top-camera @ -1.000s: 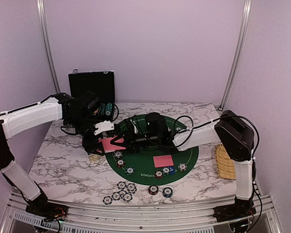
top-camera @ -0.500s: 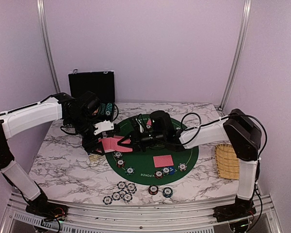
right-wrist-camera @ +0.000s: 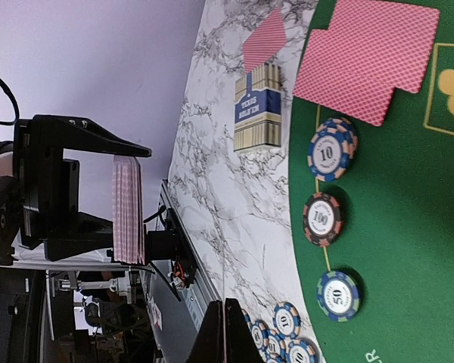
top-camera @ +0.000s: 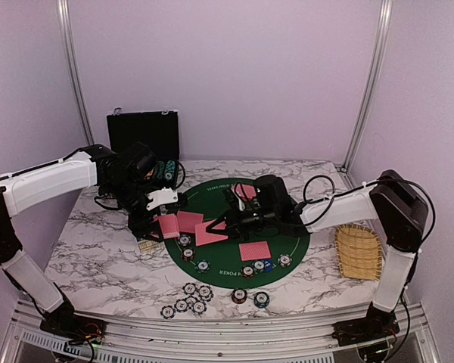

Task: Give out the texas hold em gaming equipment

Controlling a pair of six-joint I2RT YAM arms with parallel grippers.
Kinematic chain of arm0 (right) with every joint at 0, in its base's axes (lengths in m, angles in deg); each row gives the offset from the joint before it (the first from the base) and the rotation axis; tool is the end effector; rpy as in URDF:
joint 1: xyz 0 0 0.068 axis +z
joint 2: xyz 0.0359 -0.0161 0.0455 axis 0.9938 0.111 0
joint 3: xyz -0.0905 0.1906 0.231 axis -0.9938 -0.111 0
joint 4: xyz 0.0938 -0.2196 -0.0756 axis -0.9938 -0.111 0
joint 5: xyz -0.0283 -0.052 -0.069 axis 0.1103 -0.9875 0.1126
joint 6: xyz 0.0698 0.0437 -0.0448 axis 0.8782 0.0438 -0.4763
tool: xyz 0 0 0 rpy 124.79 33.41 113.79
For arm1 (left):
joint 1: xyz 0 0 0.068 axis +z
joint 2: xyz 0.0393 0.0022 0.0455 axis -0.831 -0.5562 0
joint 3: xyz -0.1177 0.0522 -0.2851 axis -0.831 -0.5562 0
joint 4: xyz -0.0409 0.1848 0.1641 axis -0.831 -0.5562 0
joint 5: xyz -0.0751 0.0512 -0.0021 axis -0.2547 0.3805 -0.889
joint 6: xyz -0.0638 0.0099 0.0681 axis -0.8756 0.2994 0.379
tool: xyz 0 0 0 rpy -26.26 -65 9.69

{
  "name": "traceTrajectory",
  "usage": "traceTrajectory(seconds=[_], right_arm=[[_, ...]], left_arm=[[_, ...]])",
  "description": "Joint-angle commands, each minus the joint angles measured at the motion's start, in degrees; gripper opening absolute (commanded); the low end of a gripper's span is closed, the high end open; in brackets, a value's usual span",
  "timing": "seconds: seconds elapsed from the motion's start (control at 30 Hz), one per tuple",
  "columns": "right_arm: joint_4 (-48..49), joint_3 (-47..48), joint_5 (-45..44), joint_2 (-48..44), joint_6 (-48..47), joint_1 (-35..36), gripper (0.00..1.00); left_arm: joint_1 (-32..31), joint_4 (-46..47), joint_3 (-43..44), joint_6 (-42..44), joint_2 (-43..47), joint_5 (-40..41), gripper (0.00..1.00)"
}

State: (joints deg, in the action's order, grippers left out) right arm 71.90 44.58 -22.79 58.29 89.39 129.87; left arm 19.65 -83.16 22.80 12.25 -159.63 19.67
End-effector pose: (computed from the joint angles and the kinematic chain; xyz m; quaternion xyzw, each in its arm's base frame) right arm 0.2679 0.3561 0.2170 -0.0942 0.8115 0.5697 0.0898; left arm 0.2476 -0.2100 0.2758 0.6222 0.7479 -0.1175 0.1994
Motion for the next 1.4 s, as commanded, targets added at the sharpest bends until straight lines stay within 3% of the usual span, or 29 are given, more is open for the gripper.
traceTrajectory(seconds=[0.0, 0.33, 0.83, 1.17, 1.37], right_arm=[[-4.7, -4.5, 0.3, -4.1, -4.3, -3.4, 0.00], [-14.4, -12.8, -0.3, -8.6, -13.6, -12.1, 0.00], [-26.9, -8.3, -5.8, -5.5, -23.7, -15.1, 0.01], [-34.6, -6.2, -11.6, -7.4, -27.9, -15.2, 0.39], [-38.1, -4.6, -15.1, -9.1, -29.2, -15.1, 0.52]], left_arm=[[0.0, -0.6, 0.5, 0.5, 1.1, -0.5, 0.02], [0.0, -0.8, 0.5, 0.6, 1.2, -0.4, 0.01], [0.0, -1.1, 0.6, 0.6, 1.1, -0.4, 0.01], [0.0, -1.2, 0.6, 0.6, 1.1, -0.7, 0.01], [0.0, -1.3, 0.5, 0.7, 1.3, -0.6, 0.01]])
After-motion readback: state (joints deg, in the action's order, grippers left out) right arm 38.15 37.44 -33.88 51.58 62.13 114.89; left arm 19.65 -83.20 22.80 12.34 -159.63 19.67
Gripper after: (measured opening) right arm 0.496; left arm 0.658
